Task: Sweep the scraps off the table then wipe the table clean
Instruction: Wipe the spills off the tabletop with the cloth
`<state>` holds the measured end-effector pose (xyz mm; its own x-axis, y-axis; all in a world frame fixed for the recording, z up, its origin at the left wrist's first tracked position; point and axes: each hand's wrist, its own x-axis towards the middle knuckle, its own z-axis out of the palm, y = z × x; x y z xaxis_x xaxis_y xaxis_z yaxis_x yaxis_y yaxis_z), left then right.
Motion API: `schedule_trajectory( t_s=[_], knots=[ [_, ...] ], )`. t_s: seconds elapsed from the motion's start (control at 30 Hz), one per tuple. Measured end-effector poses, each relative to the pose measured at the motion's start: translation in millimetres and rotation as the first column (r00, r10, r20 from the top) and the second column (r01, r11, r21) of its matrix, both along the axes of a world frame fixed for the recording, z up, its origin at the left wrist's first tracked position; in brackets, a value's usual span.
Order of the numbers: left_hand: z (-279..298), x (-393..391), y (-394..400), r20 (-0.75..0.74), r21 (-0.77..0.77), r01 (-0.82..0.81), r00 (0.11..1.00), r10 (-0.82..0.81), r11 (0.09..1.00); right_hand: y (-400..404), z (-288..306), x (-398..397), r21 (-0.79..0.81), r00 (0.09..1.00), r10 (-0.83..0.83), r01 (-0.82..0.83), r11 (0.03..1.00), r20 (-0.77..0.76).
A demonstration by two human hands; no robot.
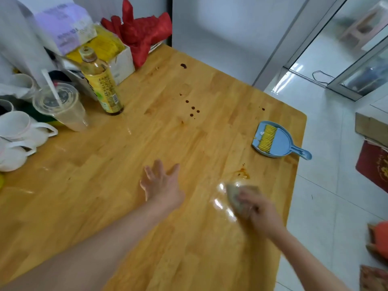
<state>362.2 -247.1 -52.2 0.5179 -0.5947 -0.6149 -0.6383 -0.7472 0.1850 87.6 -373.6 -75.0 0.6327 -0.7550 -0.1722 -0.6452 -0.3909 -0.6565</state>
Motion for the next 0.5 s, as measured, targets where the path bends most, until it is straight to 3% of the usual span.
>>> schedule_trajectory(
  t_s=[0.07,0.13,0.17,0.23,0.3,0.33,0.37,0.43,0.5],
  knots=[
    [0,-13,-4,-0.030,0.026,-0.030,0.999,0.031,0.999,-50,3,-8,-0.004,0.909,-0.413,0.413,0.911,-0.049],
    [-3,-18,-11,-0.042,0.032,-0.068,0.997,0.069,0.997,-56,1,6,-0.066,0.834,-0.546,0.542,0.838,-0.075],
    [-4,-16,-13,-0.036,0.035,-0.075,0.996,0.076,0.997,-42,-1,19,-0.070,0.874,-0.481,0.477,0.876,-0.067],
    [-5,-18,-15,-0.020,0.060,-0.070,0.997,0.071,0.996,8,-6,28,-0.064,0.996,-0.073,0.070,0.995,-0.044],
    [-6,-16,-14,-0.002,0.070,-0.071,0.997,0.072,0.995,46,-8,16,-0.062,0.918,0.393,-0.396,0.916,-0.051],
    [-7,-17,-13,0.001,0.068,-0.077,0.997,0.078,0.995,41,-4,7,-0.044,0.873,0.487,-0.488,0.872,-0.033],
    [-7,-17,-13,0.000,0.064,-0.080,0.997,0.080,0.995,23,-2,2,-0.023,0.877,0.480,-0.481,0.877,-0.009],
    [-6,-17,-12,0.002,0.056,-0.070,0.998,0.070,0.996,-23,-1,4,-0.023,0.965,0.259,-0.260,0.965,-0.040],
    [-5,-18,-10,0.008,0.054,-0.066,0.998,0.065,0.996,-60,2,18,-0.013,0.986,-0.135,0.134,0.991,-0.097]
  ],
)
